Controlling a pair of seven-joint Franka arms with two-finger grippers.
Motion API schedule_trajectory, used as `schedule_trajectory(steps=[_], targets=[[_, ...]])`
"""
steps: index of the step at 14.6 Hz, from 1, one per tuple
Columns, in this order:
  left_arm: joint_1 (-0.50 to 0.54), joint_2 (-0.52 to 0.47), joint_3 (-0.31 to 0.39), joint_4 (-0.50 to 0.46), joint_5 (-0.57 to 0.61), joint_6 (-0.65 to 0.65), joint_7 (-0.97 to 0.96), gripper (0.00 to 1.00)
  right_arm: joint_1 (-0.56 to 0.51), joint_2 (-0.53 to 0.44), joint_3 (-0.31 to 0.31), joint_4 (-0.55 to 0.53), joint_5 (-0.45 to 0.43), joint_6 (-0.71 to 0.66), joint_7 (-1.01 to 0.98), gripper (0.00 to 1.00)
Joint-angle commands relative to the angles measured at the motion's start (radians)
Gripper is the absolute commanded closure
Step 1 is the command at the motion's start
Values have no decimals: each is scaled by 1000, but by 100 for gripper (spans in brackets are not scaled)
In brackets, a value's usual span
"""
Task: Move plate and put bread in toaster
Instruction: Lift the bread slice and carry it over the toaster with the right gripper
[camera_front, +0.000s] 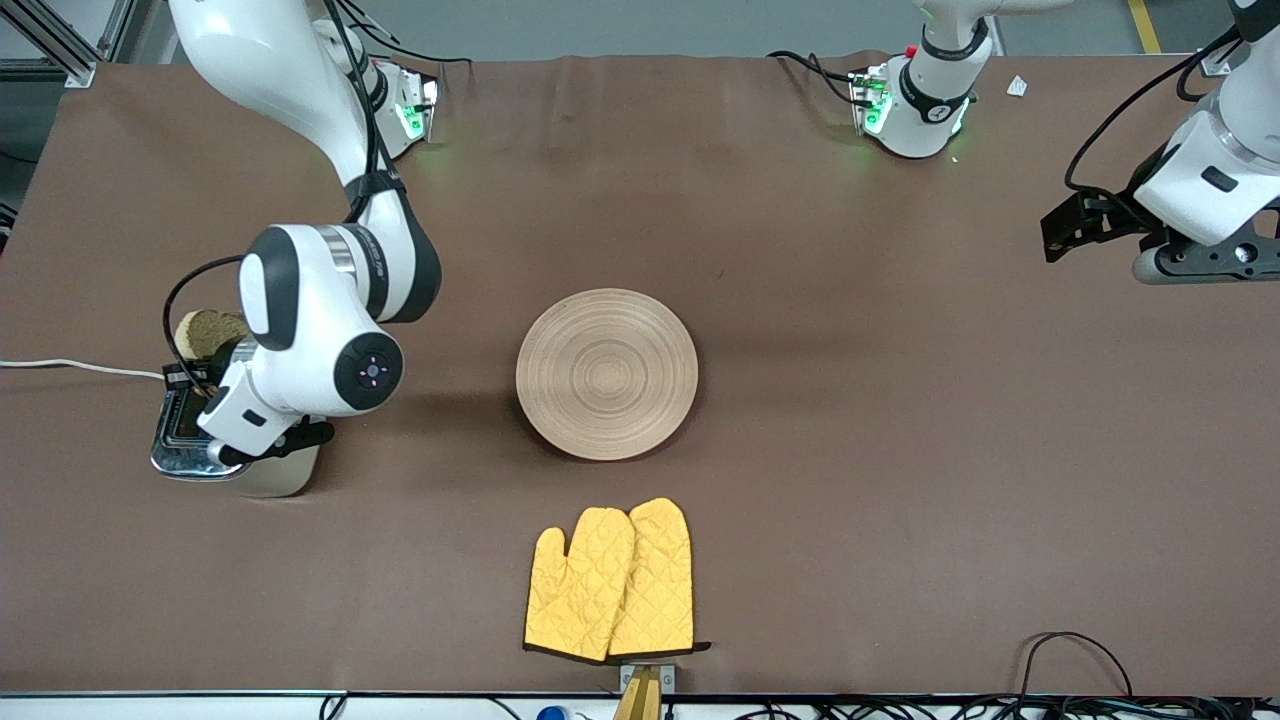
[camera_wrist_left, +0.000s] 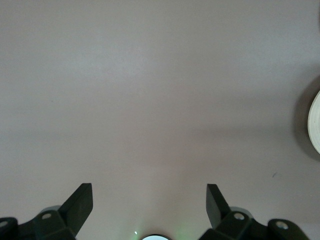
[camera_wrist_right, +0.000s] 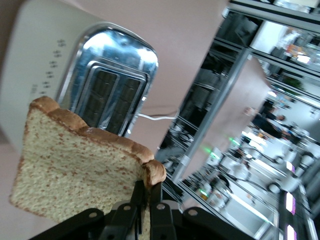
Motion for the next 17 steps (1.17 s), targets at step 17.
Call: schedule_trajectory(steps=[17], targets=[[2,1,2,-11,-37,-11,9,0,-54,45,4,-130,-153,68,237,99]])
